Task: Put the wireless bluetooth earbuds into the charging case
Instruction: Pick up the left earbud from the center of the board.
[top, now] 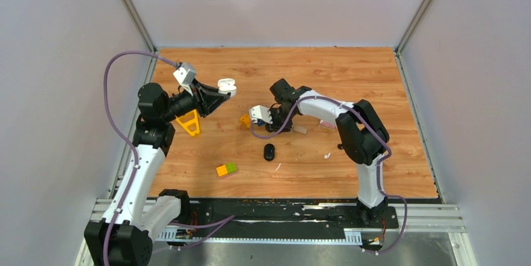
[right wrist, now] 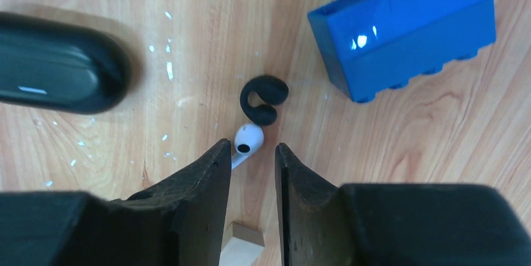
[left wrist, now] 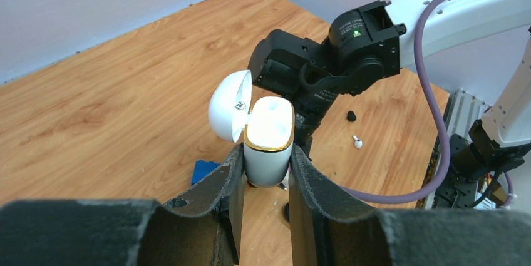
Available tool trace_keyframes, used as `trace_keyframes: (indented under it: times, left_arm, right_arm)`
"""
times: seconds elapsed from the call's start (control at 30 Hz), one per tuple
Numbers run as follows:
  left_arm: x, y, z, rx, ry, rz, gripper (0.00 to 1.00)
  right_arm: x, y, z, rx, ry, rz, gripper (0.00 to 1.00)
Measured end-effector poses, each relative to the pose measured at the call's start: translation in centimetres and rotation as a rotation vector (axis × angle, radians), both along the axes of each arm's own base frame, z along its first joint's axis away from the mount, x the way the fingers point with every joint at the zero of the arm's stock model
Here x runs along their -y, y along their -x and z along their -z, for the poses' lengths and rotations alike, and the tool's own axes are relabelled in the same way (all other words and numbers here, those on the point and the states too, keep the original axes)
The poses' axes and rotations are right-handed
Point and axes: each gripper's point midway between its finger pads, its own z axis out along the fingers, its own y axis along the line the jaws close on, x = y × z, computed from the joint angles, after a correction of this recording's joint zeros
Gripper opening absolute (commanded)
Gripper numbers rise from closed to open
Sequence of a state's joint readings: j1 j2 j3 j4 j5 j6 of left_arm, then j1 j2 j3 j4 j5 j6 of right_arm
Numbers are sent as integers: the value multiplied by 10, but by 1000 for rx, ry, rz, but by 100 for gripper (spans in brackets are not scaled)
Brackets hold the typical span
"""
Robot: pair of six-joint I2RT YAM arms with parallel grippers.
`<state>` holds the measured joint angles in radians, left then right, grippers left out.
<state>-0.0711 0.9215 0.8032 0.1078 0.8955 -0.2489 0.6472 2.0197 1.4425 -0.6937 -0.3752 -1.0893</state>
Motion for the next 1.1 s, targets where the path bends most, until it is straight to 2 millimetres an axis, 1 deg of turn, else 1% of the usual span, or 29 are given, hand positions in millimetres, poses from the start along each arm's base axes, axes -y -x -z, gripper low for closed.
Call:
trace_keyframes:
  times: [0.13,0.33,0.4,0.53,0.7,0.97,1.1]
  left_arm:
    - [0,0,0,0,0,0,0]
    - [0,1,-1,5,0,0,0]
    - [0,1,-1,5,0,0,0]
    - [0,1,-1,3,0,-1,0]
    - [0,1,-1,1,0,-1,0]
    - [0,0,1,-4,-1,-1,0]
    - [0,-1,2,-8,-1,-1,0]
  right_arm:
    - [-7,2,-5,-6,5,-20,37]
    - [-12,-1,-15,-48,21,-26,37]
    - [-12,-1,-16,-67,29,-22,37]
    - [-13,-1,-10,-109,54,-4,37]
    - [-7,9,-4,-165,82,22,36]
    - [-6,10,-3,-185,90,75,32]
    - [-7,11,3,-200,103,105,32]
